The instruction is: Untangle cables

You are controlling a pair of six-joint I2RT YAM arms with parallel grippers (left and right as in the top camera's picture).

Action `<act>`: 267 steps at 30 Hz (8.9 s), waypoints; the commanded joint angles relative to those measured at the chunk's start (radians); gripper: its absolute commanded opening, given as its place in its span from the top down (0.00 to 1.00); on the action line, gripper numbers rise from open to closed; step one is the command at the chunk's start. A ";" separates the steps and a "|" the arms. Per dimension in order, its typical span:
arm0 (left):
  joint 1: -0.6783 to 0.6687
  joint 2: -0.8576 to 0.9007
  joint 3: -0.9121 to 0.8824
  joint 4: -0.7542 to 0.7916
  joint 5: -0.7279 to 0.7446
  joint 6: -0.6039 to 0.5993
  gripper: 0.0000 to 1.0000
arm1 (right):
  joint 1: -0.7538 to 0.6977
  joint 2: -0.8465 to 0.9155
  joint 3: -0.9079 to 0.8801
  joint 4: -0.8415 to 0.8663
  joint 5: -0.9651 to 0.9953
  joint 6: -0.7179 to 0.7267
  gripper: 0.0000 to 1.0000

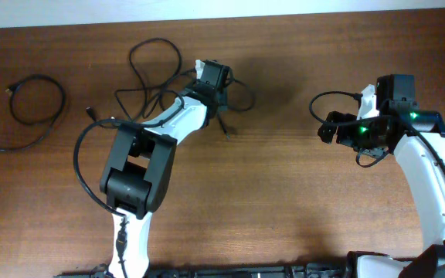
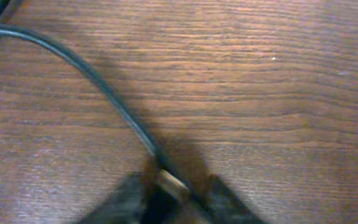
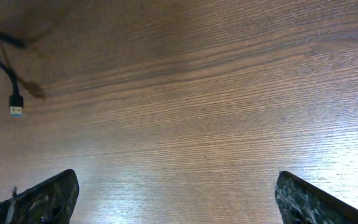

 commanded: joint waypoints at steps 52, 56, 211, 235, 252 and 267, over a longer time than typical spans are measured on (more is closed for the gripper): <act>0.689 -0.980 -0.469 -0.802 -0.370 -0.637 1.00 | -0.001 0.002 0.002 -0.011 0.008 0.005 0.01; 0.747 -0.936 -0.567 -0.647 -0.338 -0.638 1.00 | -0.001 0.002 0.002 -0.011 0.008 0.005 0.01; 0.445 -2.195 -1.204 -0.011 0.136 0.231 0.01 | -0.001 0.002 0.002 -0.034 0.005 0.005 0.01; 0.445 -2.176 -1.452 0.166 0.225 0.425 0.01 | -0.001 0.002 0.002 -0.034 0.005 0.005 0.01; 0.445 -2.161 -1.452 0.167 0.225 0.425 0.01 | -0.001 0.002 0.002 -0.034 0.005 0.005 0.01; 0.445 -2.198 -1.459 0.179 0.231 0.424 0.01 | -0.001 0.002 0.002 -0.034 0.005 0.005 0.01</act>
